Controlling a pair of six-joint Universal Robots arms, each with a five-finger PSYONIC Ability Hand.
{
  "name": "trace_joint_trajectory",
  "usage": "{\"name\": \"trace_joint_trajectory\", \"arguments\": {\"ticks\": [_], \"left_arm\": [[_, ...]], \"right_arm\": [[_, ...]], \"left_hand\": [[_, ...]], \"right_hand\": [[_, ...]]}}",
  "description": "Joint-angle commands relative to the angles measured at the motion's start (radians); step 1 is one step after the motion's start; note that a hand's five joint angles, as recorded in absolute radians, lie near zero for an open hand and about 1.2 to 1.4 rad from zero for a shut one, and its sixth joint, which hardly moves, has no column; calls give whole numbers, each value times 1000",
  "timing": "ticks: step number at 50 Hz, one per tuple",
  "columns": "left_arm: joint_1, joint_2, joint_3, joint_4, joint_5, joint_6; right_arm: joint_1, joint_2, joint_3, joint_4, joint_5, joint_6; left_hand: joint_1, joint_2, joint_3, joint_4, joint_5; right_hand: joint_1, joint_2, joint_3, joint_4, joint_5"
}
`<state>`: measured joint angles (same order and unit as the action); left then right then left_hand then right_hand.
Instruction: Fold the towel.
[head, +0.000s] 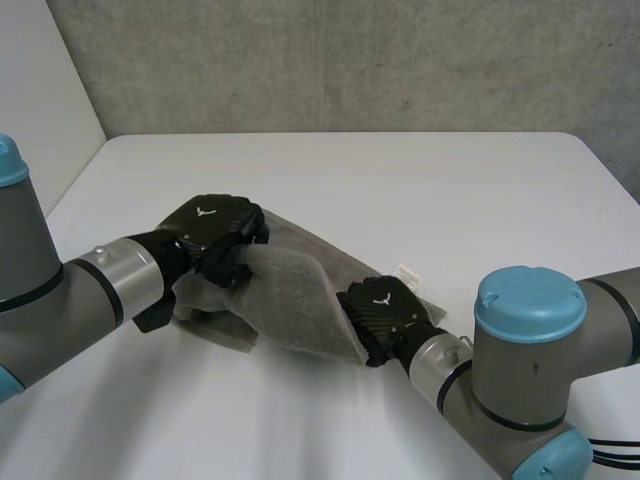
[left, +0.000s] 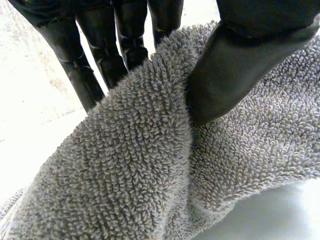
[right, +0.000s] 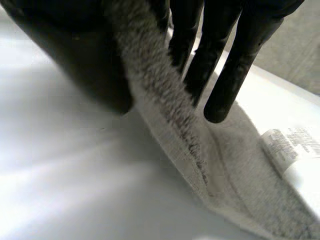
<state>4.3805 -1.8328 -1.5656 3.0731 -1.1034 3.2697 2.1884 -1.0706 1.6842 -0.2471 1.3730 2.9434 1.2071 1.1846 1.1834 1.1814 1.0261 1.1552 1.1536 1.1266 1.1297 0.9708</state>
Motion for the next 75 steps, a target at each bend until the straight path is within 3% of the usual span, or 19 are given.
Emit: {"name": "trace_joint_trajectory", "arguments": {"ticks": [1, 5, 7, 11, 15, 21, 26, 30, 35, 37, 39, 48, 53, 59, 60, 65, 67, 75], "left_arm": [[48, 24, -1, -2, -1, -5], [79, 73, -8, -2, 2, -28], [91, 98, -11, 1, 4, -44], [108, 147, -22, 19, 14, -99], [102, 150, -48, 42, 17, -123], [91, 135, -117, 85, 19, -125], [83, 106, -148, 113, 30, -125], [73, 54, -143, 130, 71, -119], [71, -31, -88, 159, 83, -114], [65, -63, -54, 171, 86, -113], [31, -107, 5, 182, 88, -113], [-10, -200, 134, 180, 94, -107], [-45, -270, 202, 174, 149, -24], [-62, -410, 321, 60, 149, 256], [-62, -410, 322, 59, 149, 257], [-72, -477, 401, -39, 79, 384], [-75, -512, 450, -74, 10, 438], [-78, -542, 477, -85, -53, 472]], "right_arm": [[-21, -76, -20, 22, 38, -9], [-84, -178, -37, 88, 20, -23], [-177, -270, -81, 220, -17, -75], [-226, -334, -153, 387, -78, -157], [-243, -338, -199, 592, -137, -295], [-242, -298, -207, 623, -111, -349], [-234, -285, -213, 626, -89, -357], [-228, -240, -222, 629, -88, -359], [-226, -174, -302, 644, -78, -377], [-217, -160, -328, 654, -75, -383], [-179, -132, -356, 672, -75, -388], [-170, -132, -279, 669, -81, -389], [-171, -138, -195, 620, -83, -389], [-171, -160, -55, 510, -84, -391], [-171, -160, -55, 509, -84, -391], [-174, -160, -24, 491, -84, -391], [-176, -160, -18, 491, -84, -391], [-194, -158, -11, 488, -91, -392]], "left_hand": [[-34, -11, -10, -8, -27], [-57, -35, -33, -31, -51], [-95, -73, -72, -69, -89], [-253, -231, -230, -228, -247], [-271, -249, -248, -246, -265], [-324, -302, -301, -298, -318], [-136, -114, -113, -111, -130], [188, 211, 212, 214, 195], [189, 212, 213, 215, 196], [66, 89, 90, 92, 73], [-586, -563, -562, -560, -579], [-776, -754, -753, -751, -770], [-779, -757, -756, -754, -773], [-779, -757, -756, -754, -773], [-779, -757, -756, -754, -773], [-779, -757, -756, -754, -773], [-773, -751, -750, -748, -767], [-779, -757, -756, -754, -773]], "right_hand": [[241, 243, 270, 267, 251], [241, 243, 270, 267, 251], [241, 243, 270, 267, 251], [241, 243, 270, 267, 251], [241, 243, 270, 267, 251], [241, 243, 270, 267, 251], [241, 243, 270, 267, 251], [241, 243, 270, 267, 251], [241, 243, 270, 267, 251], [241, 243, 270, 267, 251], [241, 243, 270, 267, 251], [241, 243, 270, 267, 251], [241, 243, 270, 267, 251], [241, 243, 270, 267, 251], [241, 243, 270, 267, 251], [241, 243, 270, 267, 251], [241, 243, 270, 267, 251], [241, 243, 270, 267, 251]]}}
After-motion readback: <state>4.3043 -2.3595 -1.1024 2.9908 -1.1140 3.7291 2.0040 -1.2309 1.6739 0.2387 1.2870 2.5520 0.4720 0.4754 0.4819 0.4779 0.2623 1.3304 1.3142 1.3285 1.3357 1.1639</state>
